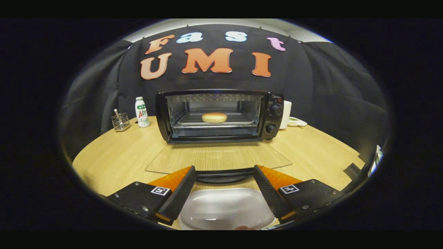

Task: Open the toaster oven, put the food inside, and close the toaster oven door.

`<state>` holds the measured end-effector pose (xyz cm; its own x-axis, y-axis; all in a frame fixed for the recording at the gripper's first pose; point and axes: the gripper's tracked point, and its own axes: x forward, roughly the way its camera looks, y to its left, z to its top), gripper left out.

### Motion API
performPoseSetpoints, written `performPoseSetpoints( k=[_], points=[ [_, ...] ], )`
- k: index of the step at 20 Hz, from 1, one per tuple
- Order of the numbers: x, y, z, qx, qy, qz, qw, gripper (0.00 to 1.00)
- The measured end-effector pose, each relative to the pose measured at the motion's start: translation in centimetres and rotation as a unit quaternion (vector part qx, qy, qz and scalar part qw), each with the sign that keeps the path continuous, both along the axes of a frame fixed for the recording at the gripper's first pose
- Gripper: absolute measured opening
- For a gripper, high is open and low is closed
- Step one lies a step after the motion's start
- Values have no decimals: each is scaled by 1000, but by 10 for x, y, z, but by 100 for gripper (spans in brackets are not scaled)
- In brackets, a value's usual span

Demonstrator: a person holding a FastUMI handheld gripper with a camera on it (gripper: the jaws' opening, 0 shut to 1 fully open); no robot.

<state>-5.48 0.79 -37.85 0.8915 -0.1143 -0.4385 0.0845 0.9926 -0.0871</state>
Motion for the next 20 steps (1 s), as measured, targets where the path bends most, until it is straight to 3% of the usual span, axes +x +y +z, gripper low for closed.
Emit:
performPoseSetpoints(
  k=[6,16,20],
  points=[
    [-6,4,-14,-11,22,17,1000,99],
    [3,19,-8,38,24,38,998,99],
    [-3,20,-18,21,37,49,998,99]
  ],
)
